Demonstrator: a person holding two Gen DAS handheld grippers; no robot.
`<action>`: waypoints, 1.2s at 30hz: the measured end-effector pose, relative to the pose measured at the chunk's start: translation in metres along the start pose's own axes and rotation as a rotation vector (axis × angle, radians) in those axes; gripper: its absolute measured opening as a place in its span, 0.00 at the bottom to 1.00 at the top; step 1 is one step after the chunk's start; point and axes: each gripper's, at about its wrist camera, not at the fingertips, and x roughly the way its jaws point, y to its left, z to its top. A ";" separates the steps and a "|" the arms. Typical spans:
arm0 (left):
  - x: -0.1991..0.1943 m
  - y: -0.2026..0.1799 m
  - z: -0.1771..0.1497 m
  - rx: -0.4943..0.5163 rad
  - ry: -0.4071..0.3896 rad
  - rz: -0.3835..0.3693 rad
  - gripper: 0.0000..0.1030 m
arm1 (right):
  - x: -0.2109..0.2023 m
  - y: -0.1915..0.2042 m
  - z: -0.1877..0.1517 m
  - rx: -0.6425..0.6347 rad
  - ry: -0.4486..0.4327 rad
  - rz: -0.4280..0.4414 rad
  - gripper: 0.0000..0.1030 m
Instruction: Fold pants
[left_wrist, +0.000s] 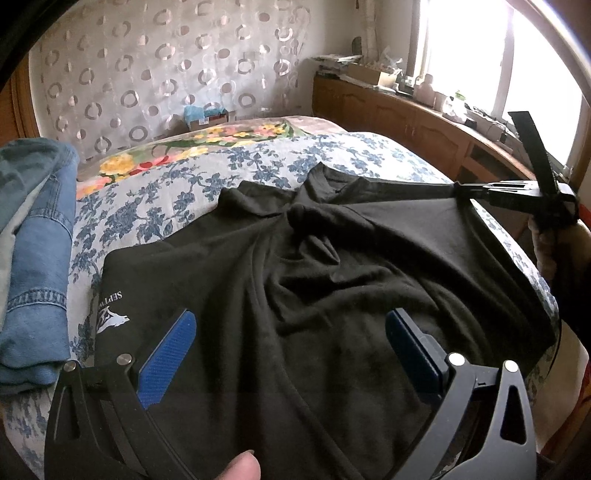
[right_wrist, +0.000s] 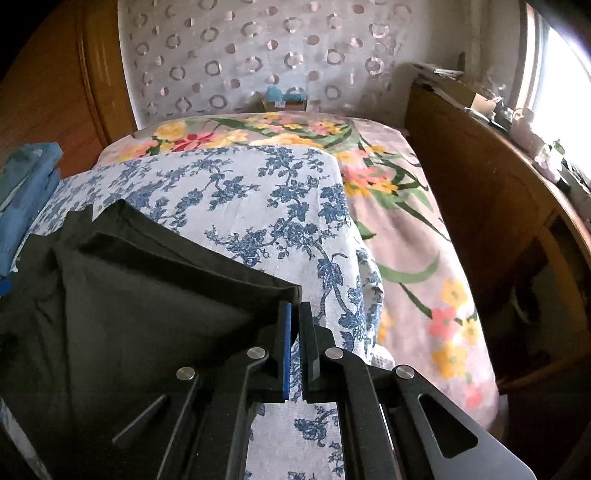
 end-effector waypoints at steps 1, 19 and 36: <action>-0.001 -0.001 0.000 0.001 0.000 0.001 1.00 | -0.004 0.001 -0.001 -0.003 -0.007 -0.003 0.03; -0.043 0.014 -0.014 -0.021 -0.049 0.006 1.00 | -0.051 0.029 -0.025 0.008 -0.076 0.110 0.50; -0.085 0.054 -0.070 -0.105 -0.055 0.081 0.89 | -0.083 0.066 -0.069 -0.057 -0.102 0.174 0.57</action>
